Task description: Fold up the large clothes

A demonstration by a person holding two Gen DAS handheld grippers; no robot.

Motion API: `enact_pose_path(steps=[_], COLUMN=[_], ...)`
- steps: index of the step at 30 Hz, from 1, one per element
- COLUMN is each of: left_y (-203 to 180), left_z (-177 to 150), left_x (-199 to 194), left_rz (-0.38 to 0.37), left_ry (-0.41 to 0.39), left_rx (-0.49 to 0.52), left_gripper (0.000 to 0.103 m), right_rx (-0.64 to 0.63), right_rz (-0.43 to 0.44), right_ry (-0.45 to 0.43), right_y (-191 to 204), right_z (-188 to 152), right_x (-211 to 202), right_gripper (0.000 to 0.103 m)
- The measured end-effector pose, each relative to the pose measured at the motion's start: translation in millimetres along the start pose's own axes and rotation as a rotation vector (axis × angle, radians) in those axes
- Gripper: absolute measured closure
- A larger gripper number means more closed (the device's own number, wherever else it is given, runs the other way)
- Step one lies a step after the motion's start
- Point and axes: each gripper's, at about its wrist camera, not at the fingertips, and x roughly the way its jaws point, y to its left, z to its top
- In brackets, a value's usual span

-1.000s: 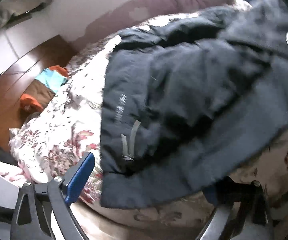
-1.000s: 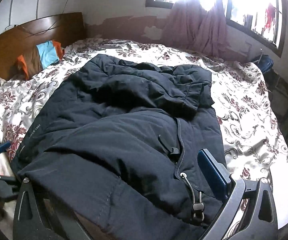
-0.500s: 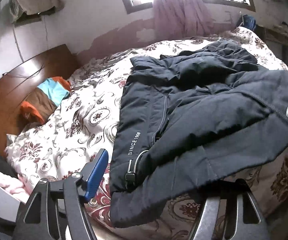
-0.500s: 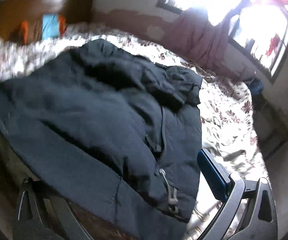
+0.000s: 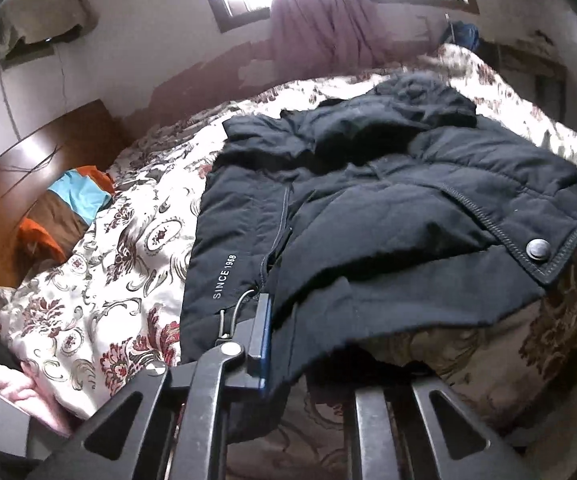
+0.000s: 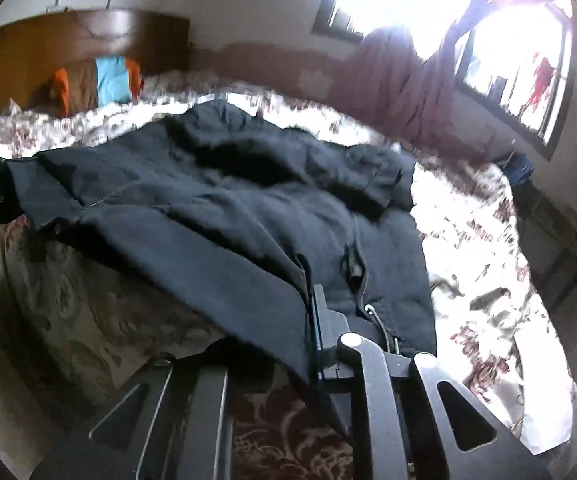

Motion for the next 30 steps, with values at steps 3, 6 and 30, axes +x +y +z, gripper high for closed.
enact_pose_path(steps=[3,6,30], left_y=[4,10,46], left_z=[5,12,59], left_x=[-20,-45,-167], left_rz=[0.005,0.005,-0.002], left_ry=[-0.077,-0.146,-0.432], left_rx=[-0.030,-0.057,-0.130], left_gripper=[0.093,0.094,0.095], right_rx=[0.022,0.045,0.141], right_rz=[-0.007,-0.008,-0.044], right_ry=[-0.075,-0.151,-0.448], right_y=[-5,-9,-38], right_z=[3,7,54], right_x=[-25,-55,-137], right_gripper=[0.093,0.094,0.094])
